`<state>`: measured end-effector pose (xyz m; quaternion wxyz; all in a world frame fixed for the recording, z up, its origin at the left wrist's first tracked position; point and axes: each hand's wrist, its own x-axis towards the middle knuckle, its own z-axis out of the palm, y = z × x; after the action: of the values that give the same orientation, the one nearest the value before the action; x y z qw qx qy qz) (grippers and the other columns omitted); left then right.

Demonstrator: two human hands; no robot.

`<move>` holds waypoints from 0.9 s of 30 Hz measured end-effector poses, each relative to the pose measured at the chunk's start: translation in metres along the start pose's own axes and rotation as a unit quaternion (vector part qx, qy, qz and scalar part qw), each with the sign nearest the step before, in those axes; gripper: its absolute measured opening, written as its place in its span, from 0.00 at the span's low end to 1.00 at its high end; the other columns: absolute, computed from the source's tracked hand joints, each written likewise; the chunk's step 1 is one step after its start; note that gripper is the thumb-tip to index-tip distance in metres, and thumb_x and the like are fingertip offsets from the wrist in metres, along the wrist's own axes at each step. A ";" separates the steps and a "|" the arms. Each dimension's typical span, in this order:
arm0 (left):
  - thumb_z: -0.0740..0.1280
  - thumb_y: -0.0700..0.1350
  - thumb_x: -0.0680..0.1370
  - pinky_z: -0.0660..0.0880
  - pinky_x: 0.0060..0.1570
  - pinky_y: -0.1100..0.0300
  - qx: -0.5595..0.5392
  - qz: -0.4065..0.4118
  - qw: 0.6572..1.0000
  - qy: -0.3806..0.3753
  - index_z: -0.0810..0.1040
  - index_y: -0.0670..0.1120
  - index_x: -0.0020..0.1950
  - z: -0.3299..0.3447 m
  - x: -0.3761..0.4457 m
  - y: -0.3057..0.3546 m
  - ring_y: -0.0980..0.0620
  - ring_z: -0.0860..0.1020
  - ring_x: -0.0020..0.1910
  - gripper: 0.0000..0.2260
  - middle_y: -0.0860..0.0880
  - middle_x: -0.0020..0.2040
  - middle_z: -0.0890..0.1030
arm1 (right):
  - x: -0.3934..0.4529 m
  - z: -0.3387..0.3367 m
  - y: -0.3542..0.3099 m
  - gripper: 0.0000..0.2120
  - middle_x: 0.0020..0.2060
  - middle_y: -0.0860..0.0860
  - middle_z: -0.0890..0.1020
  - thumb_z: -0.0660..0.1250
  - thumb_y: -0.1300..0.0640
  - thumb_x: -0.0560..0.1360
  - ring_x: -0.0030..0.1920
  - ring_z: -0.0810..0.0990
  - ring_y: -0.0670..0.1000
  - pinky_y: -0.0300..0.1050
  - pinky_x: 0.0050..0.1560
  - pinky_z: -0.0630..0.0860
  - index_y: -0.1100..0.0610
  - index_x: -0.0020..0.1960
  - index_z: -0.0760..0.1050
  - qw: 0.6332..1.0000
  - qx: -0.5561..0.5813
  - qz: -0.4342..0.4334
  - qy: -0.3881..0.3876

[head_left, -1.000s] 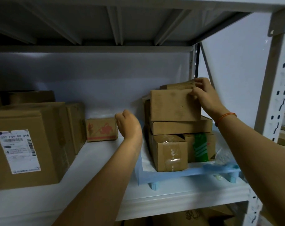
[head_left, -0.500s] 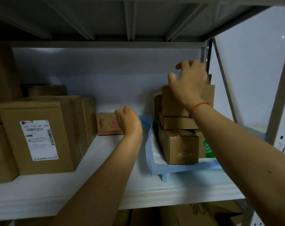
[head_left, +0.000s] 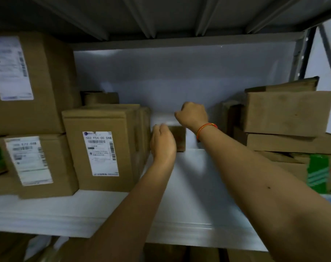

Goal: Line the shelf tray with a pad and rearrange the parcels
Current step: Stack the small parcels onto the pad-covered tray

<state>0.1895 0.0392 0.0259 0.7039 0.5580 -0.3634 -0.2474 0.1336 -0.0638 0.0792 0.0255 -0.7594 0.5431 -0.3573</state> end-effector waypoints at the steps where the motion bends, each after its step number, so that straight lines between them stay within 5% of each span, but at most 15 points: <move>1: 0.52 0.47 0.82 0.69 0.62 0.47 0.008 -0.015 1.000 -0.006 0.70 0.39 0.66 -0.003 0.006 -0.005 0.39 0.73 0.62 0.18 0.37 0.63 0.74 | 0.004 0.010 0.000 0.07 0.40 0.58 0.74 0.61 0.56 0.72 0.48 0.75 0.61 0.47 0.42 0.69 0.57 0.37 0.67 1.000 0.001 0.019 -0.020; 2: 0.51 0.48 0.82 0.69 0.62 0.49 0.016 -0.030 0.999 -0.012 0.69 0.40 0.68 -0.005 0.009 -0.008 0.39 0.73 0.62 0.19 0.37 0.64 0.74 | 0.008 0.020 0.004 0.05 0.44 0.59 0.76 0.61 0.56 0.73 0.52 0.76 0.63 0.48 0.45 0.72 0.58 0.42 0.71 0.999 0.003 0.034 -0.038; 5: 0.52 0.48 0.82 0.68 0.63 0.51 0.024 -0.061 0.997 -0.033 0.67 0.43 0.71 -0.007 0.022 -0.020 0.42 0.72 0.64 0.20 0.39 0.67 0.73 | 0.022 0.050 0.014 0.18 0.61 0.62 0.74 0.60 0.57 0.75 0.62 0.72 0.65 0.52 0.59 0.71 0.58 0.64 0.71 0.995 -0.003 0.073 -0.073; 9: 0.53 0.51 0.82 0.68 0.61 0.54 0.027 -0.081 0.995 -0.046 0.66 0.47 0.73 -0.007 0.039 -0.035 0.47 0.73 0.64 0.20 0.46 0.68 0.73 | 0.038 0.083 0.025 0.23 0.68 0.62 0.64 0.58 0.57 0.78 0.67 0.65 0.66 0.57 0.66 0.67 0.53 0.73 0.63 0.988 -0.032 0.099 -0.113; 13: 0.53 0.49 0.82 0.66 0.55 0.57 0.038 -0.105 0.993 -0.038 0.66 0.46 0.72 -0.005 0.055 -0.048 0.47 0.73 0.60 0.19 0.45 0.67 0.73 | 0.053 0.112 0.034 0.23 0.65 0.62 0.64 0.60 0.55 0.77 0.65 0.65 0.66 0.58 0.65 0.68 0.52 0.72 0.63 0.985 -0.049 0.089 -0.137; 23: 0.54 0.54 0.81 0.68 0.60 0.53 0.044 -0.129 0.990 -0.035 0.66 0.48 0.72 -0.002 0.064 -0.068 0.45 0.73 0.59 0.21 0.45 0.64 0.75 | 0.061 0.116 0.046 0.34 0.70 0.58 0.63 0.76 0.39 0.64 0.68 0.63 0.63 0.58 0.65 0.70 0.52 0.63 0.69 0.993 -0.043 0.030 -0.101; 27: 0.53 0.52 0.82 0.68 0.64 0.49 0.054 -0.134 0.988 -0.049 0.68 0.48 0.68 -0.002 0.059 -0.065 0.44 0.73 0.59 0.17 0.45 0.64 0.74 | 0.064 0.110 0.049 0.29 0.59 0.56 0.71 0.79 0.41 0.61 0.60 0.71 0.59 0.52 0.59 0.72 0.54 0.51 0.68 0.990 -0.027 -0.013 -0.140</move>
<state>0.2310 -0.0203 -0.0237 0.6147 0.6256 -0.3326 -0.3467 0.1669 -0.1762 0.0099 0.0766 -0.8093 0.5339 -0.2328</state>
